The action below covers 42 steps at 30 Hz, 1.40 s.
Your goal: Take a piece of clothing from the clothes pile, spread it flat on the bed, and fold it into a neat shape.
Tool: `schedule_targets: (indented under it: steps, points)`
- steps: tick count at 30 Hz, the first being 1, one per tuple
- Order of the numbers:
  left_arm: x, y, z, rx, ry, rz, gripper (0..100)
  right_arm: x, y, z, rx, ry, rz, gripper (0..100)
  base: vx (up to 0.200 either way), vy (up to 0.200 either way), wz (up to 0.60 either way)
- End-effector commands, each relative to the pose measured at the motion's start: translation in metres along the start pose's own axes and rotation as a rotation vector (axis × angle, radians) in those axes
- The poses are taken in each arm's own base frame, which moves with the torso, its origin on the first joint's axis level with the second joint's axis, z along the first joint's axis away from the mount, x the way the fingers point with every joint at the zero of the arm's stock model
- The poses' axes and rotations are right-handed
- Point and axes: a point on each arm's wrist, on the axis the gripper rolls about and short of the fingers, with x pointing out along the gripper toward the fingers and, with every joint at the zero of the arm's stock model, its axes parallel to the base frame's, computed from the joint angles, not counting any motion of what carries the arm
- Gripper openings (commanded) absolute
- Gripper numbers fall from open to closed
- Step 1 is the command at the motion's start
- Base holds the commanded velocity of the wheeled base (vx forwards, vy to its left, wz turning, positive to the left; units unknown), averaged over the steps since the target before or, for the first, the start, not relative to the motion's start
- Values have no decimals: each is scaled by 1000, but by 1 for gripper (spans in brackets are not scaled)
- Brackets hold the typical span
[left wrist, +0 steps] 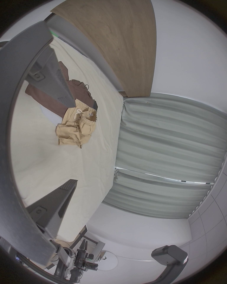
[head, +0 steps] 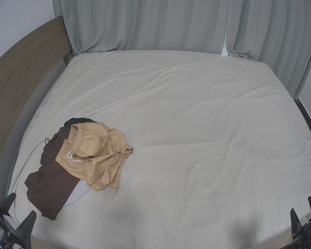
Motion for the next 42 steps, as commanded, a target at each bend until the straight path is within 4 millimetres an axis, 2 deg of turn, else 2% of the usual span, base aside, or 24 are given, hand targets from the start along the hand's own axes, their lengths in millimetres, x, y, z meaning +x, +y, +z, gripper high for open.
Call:
schedule_targets:
  steps: [1,6,9,13,16,17,18,21,22,25,33,38,42]
  points:
    - [8,0,8,-9,42,-9,100,0,0,-5,-2,0,2,100,0,0,0]
    - [15,-1,21,-85,76,-69,100,0,0,-5,0,0,1,100,0,0,0]
    - [23,-2,36,-171,88,-100,100,0,0,-5,0,0,1,100,0,0,0]
    - [35,-2,47,-183,110,-130,100,0,0,-5,-2,0,3,100,0,0,0]
    - [55,1,54,-192,127,-133,100,0,0,-5,-3,0,2,100,0,0,0]
    - [55,1,54,-192,127,-133,100,0,0,-5,-3,0,2,100,0,0,0]
    - [68,3,57,-196,130,-135,100,0,0,-5,-2,0,3,100,0,0,0]
    - [88,7,62,-216,129,-138,100,0,0,-5,-3,0,5,100,0,0,0]
    - [88,8,63,-217,128,-138,100,0,0,-5,-3,0,5,100,0,0,0]
    - [109,18,68,-232,139,-113,100,0,0,-5,-3,0,5,100,0,0,0]
    - [129,38,78,-258,153,-134,100,0,0,-5,-3,0,5,100,0,0,0]
    - [133,42,79,-266,164,-150,100,0,0,-5,-3,0,5,100,0,0,0]
    - [146,47,80,-280,190,-176,100,0,0,-5,-3,0,5,100,0,0,0]
